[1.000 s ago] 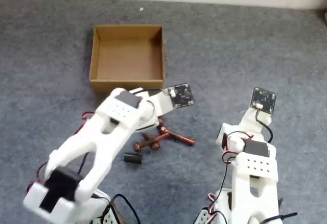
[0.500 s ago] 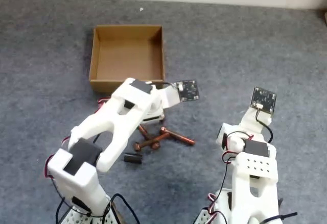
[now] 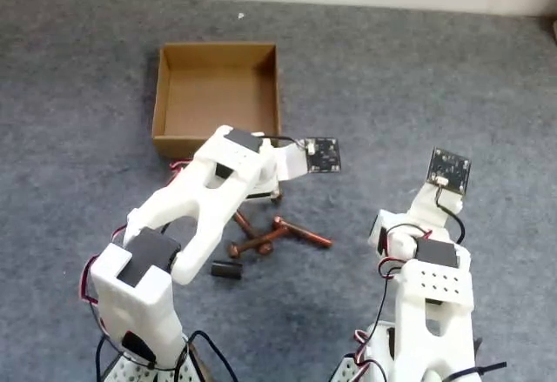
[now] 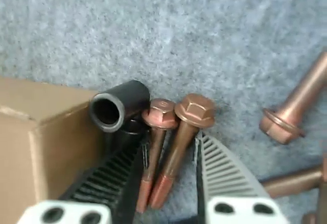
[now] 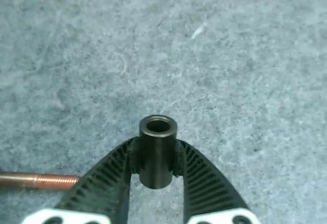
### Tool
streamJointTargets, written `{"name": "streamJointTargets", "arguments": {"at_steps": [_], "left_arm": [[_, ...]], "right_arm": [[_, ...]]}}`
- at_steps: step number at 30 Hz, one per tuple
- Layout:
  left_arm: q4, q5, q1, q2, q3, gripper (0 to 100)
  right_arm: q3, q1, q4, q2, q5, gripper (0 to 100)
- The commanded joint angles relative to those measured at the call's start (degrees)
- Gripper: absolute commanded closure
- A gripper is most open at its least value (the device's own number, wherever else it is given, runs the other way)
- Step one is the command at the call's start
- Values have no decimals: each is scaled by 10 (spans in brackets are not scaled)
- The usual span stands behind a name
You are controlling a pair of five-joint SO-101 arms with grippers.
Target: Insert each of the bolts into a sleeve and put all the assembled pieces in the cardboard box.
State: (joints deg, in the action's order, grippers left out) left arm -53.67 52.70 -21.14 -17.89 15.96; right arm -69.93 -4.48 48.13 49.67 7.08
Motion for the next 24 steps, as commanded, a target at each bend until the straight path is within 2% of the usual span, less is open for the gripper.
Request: {"name": "streamJointTargets", "arguments": {"at_steps": [1,9,14,18,24], "left_arm": [[-52,1,-29,-7,0,870],[-89,1,-34,-5,0,870],[-125,1,-34,51,7,870],[-126,1,-31,85,7,867],[-120,1,-35,41,0,867]], "right_arm": [[6,-5,-15,15,2,994],[6,-5,-15,15,2,994],[6,-5,-15,15,2,994],[6,-5,-15,15,1,994],[6,-5,-15,15,1,994]]}}
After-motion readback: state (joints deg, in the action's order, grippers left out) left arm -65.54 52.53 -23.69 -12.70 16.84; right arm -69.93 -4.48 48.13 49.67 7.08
